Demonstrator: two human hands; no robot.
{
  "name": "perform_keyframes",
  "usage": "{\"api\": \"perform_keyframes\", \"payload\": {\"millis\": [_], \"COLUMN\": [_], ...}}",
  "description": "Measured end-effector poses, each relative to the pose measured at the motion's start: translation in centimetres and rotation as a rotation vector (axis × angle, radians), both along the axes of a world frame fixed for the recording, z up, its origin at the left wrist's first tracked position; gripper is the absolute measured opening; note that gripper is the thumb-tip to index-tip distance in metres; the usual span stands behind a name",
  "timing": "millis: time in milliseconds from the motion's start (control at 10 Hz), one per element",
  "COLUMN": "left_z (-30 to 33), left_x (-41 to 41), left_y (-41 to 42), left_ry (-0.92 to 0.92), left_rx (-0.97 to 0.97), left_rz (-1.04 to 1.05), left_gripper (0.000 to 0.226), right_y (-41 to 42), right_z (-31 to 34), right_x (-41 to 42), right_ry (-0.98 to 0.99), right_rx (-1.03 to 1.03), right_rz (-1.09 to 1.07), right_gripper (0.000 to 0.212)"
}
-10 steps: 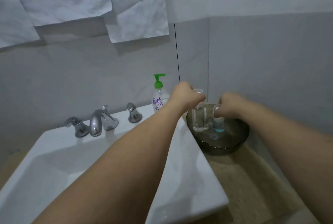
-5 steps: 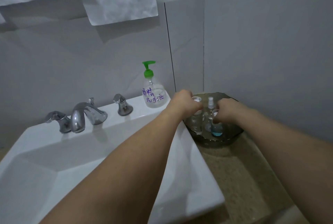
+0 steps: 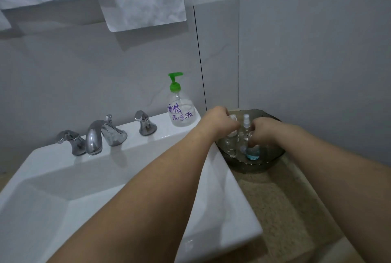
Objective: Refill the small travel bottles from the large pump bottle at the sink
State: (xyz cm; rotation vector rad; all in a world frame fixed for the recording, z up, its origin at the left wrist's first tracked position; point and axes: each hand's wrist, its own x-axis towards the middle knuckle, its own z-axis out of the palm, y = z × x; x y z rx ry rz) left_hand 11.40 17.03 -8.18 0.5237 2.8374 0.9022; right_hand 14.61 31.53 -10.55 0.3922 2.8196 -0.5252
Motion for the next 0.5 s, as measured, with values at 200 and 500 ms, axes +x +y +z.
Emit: {"api": "perform_keyframes", "payload": {"millis": [200, 500], "left_z": [0.8, 2.2], "left_x": [0.3, 0.9], "left_y": [-0.7, -2.1], "left_ry": [0.049, 0.052], "left_rx": [-0.020, 0.020], "left_rz": [0.009, 0.041], "left_gripper": [0.034, 0.044], "right_y": [-0.3, -1.5], "right_z": [1.6, 4.0], "right_x": [0.7, 1.8], "right_ry": [0.061, 0.103], "right_rx": [-0.002, 0.022], "right_rz": [-0.005, -0.018], "right_gripper": [0.047, 0.052]}}
